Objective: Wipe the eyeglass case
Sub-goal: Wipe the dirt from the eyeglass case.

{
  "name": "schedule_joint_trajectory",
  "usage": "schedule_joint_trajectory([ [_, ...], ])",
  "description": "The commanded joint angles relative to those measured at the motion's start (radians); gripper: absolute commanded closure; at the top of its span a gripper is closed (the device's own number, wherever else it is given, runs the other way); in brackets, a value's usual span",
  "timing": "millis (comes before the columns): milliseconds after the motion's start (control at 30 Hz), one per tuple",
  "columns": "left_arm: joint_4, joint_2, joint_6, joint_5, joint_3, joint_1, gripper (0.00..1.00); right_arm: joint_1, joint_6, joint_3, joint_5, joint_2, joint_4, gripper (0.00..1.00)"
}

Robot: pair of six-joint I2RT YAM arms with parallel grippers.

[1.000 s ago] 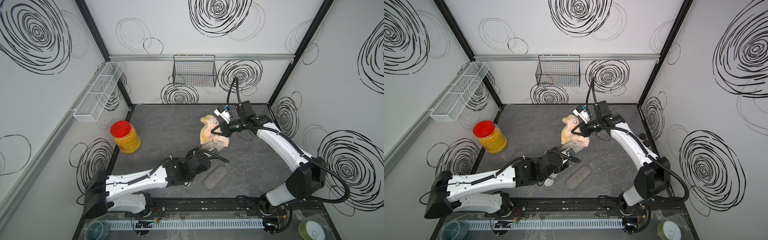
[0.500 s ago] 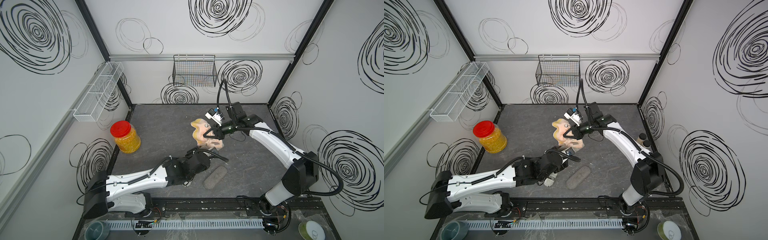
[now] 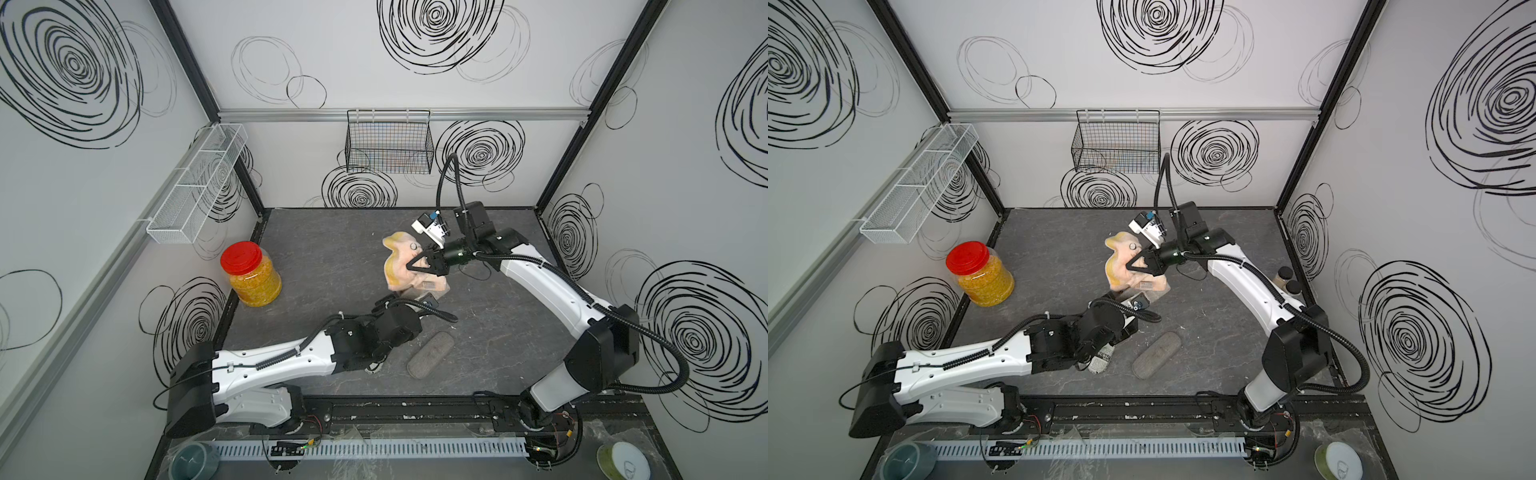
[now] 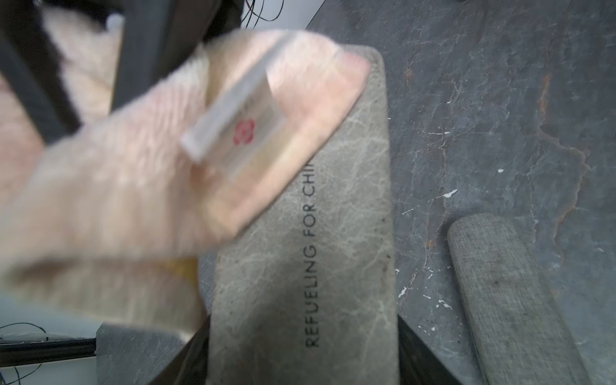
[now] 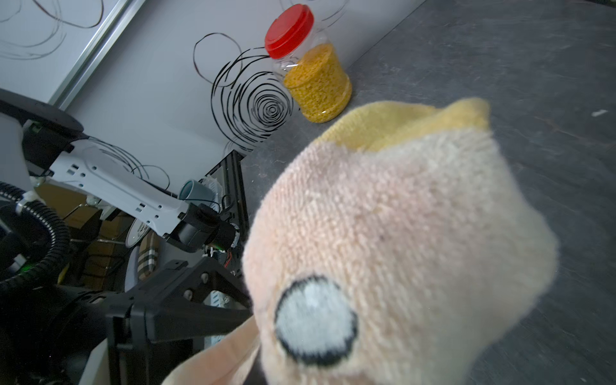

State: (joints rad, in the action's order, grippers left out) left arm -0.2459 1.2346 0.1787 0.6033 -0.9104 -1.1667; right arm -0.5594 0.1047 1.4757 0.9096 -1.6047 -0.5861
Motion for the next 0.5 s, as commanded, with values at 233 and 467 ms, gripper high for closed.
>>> schedule_joint_trajectory([
  [233,0.094,-0.020,-0.004,0.030,-0.020,-0.006,0.45,0.064,-0.017,-0.005,-0.019,0.014,-0.033,0.96],
  [467,0.095,-0.022,-0.009,0.044,-0.005,-0.022,0.45,0.121,-0.049,-0.075,-0.006,0.109,0.019,0.96],
])
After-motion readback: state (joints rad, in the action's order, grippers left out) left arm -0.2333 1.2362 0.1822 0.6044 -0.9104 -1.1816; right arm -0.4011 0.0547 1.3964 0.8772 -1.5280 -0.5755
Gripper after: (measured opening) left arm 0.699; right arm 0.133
